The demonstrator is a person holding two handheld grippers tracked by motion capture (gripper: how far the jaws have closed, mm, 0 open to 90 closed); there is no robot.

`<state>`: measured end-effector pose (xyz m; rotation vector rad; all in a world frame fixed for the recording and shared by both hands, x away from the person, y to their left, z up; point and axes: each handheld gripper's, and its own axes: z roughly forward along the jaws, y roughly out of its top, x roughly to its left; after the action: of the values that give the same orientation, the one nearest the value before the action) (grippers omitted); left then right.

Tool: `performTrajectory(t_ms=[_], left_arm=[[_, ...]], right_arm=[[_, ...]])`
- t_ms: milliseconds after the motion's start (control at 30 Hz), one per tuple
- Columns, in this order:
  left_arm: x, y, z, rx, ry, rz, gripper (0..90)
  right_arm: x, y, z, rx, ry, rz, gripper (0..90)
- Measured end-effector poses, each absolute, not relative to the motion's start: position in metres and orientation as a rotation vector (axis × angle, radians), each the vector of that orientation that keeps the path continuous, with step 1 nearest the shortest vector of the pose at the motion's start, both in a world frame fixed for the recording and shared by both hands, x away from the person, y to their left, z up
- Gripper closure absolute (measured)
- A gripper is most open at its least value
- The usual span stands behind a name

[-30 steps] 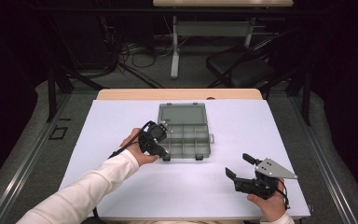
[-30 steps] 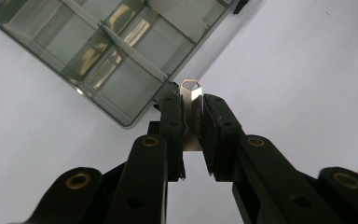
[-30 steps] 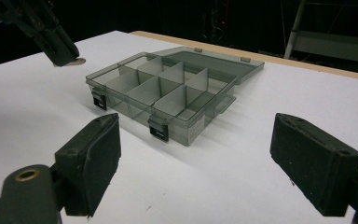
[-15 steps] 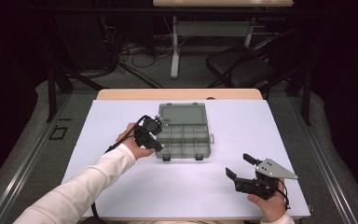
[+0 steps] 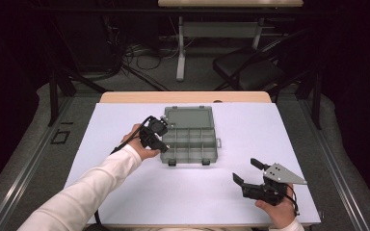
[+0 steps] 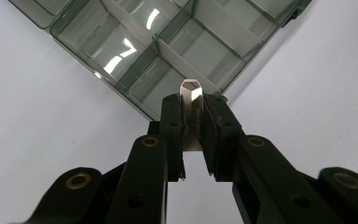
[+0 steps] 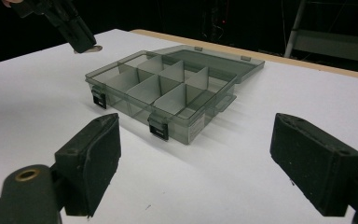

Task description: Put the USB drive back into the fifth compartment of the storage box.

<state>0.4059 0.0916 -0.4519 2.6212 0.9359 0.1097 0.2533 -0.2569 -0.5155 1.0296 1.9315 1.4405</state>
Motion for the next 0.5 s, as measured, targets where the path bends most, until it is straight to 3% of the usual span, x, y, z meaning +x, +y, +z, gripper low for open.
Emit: performTrajectory(t_ms=[500], left_arm=[[0.416,0.081,-0.463,2.626,0.930,0.092,79.0]], right_arm=[[0.252,-0.256,-0.515,1.025,1.929,1.442,16.1]])
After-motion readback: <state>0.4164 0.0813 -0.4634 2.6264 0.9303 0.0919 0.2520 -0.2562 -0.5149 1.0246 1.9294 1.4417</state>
